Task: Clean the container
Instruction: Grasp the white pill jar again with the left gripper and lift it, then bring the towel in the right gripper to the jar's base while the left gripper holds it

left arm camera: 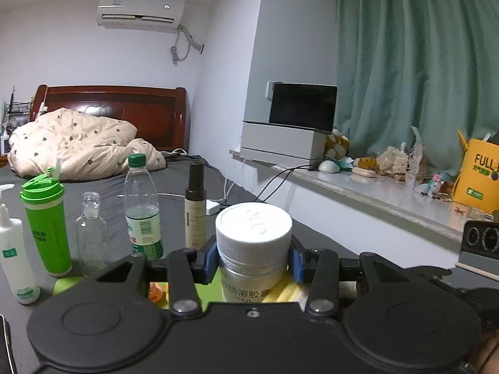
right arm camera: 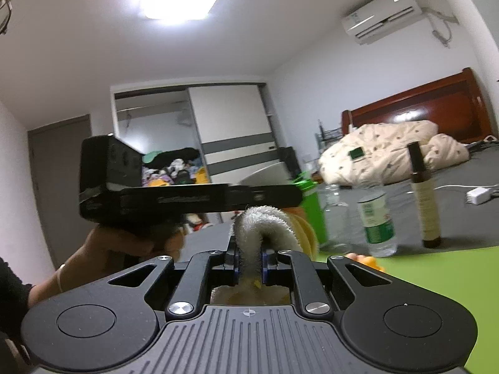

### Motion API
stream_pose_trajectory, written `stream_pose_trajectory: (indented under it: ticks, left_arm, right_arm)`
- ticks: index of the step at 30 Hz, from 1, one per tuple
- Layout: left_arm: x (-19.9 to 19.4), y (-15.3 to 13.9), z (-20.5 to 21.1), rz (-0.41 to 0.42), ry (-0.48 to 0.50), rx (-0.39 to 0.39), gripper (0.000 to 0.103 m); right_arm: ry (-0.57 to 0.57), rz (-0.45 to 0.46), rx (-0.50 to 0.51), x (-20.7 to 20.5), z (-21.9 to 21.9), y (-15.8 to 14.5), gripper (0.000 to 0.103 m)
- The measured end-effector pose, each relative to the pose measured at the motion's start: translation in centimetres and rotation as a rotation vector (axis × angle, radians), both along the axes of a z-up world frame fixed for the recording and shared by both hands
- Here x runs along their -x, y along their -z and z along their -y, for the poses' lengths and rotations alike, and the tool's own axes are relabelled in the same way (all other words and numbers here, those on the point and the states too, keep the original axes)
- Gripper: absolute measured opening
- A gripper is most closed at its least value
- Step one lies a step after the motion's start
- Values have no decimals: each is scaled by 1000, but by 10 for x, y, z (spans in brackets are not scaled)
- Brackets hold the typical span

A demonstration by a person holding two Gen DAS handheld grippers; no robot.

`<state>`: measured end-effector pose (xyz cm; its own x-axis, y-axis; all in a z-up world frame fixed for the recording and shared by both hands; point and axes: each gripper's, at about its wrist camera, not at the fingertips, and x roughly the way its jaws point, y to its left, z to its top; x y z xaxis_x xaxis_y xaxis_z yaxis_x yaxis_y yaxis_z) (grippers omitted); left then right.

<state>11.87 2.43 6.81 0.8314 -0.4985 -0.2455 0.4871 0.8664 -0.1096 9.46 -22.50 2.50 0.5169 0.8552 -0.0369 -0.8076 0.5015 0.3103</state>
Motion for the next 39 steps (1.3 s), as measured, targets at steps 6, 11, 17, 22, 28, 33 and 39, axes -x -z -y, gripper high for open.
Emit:
stream_pose_trajectory:
  ticks: [6,11,17,22,28,33,39]
  left_arm:
    - [3,-3,1,1,37,-6,43]
    - [7,-7,3,4,64,-15,43]
    - [13,-10,8,18,116,-40,43]
    - [17,-12,10,21,154,-36,43]
    - [20,-16,6,15,213,20,43]
    - [27,-24,5,54,249,51,43]
    - [32,-32,6,105,267,87,43]
  right_arm:
    - [63,-3,-10,-7,18,-2,13]
    - [76,-11,-17,-17,25,-2,13]
    - [69,-6,7,-30,29,-4,13]
    - [18,18,49,-42,30,-8,13]
    - [-82,19,64,-59,32,-7,13]
    - [-165,-5,7,-72,38,-4,13]
    - [-232,8,-45,-79,42,-8,13]
